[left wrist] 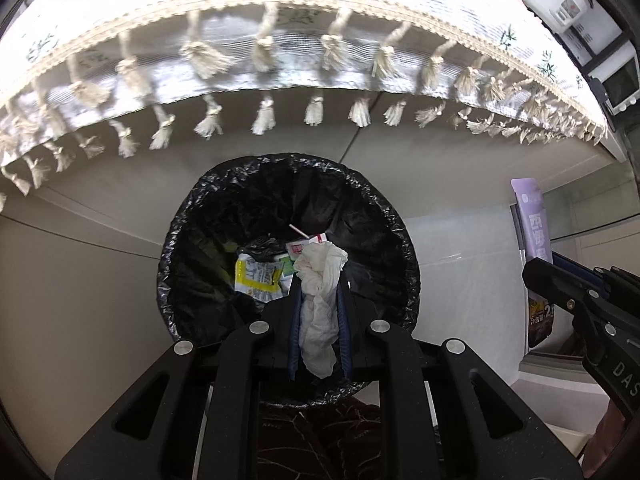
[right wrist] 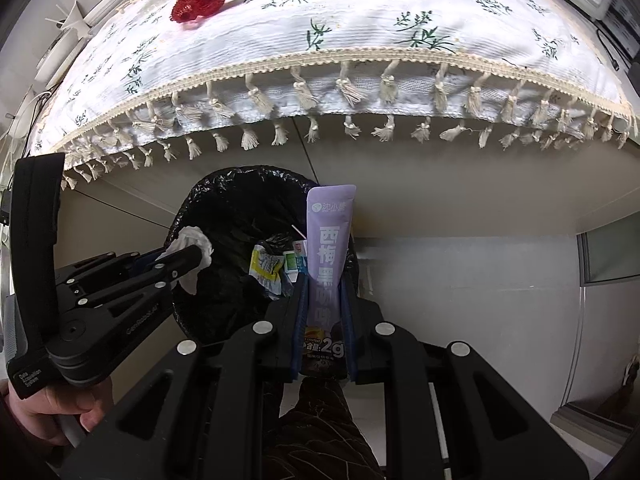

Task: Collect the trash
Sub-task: 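Open the left tool dropping the tissue while the right tool drops the purple pack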

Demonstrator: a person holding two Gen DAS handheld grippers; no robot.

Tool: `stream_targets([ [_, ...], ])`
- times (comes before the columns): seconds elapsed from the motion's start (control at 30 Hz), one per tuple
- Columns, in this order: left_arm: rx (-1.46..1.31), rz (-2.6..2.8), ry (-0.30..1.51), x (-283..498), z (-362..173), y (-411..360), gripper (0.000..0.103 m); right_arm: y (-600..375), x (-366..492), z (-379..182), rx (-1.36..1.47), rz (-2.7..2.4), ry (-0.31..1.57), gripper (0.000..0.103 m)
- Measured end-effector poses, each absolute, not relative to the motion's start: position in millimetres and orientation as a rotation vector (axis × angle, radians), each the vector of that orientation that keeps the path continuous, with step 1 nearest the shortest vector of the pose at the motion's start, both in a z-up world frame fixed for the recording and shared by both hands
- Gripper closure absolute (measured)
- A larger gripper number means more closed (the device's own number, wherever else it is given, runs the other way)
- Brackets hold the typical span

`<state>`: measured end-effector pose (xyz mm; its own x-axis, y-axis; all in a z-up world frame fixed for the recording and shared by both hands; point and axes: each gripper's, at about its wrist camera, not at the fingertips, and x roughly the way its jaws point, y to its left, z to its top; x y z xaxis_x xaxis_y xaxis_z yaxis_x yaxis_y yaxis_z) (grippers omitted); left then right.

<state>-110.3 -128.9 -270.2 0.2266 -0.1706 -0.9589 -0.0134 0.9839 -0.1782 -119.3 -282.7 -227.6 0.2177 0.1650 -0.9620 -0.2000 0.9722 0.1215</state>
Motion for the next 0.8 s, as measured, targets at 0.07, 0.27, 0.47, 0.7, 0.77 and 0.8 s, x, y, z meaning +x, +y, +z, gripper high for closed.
stream_targets([
  [0.07, -0.155, -0.116, 1.331, -110, -271, -131, 0.084, -283, -120, -230, -0.031, 0.251, 1.331, 0.088],
  [0.27, -0.152, -0.096, 1.294, -113, -260, -123, 0.057, -273, -118, -233, -0.047, 0.27, 1.335, 0.088],
  [0.47, -0.189, -0.034, 1.239, -123, -240, -95, 0.031, -264, -112, -239, -0.047, 0.297, 1.336, 0.088],
  [0.7, -0.207, 0.009, 1.191, -131, -224, -72, 0.01, -243, -103, -250, -0.057, 0.329, 1.344, 0.088],
  [0.77, -0.205, 0.016, 1.182, -132, -222, -67, 0.007, -237, -100, -253, -0.064, 0.337, 1.345, 0.088],
  [0.8, -0.207, 0.022, 1.179, -132, -221, -65, 0.006, -233, -98, -255, -0.068, 0.342, 1.346, 0.088],
])
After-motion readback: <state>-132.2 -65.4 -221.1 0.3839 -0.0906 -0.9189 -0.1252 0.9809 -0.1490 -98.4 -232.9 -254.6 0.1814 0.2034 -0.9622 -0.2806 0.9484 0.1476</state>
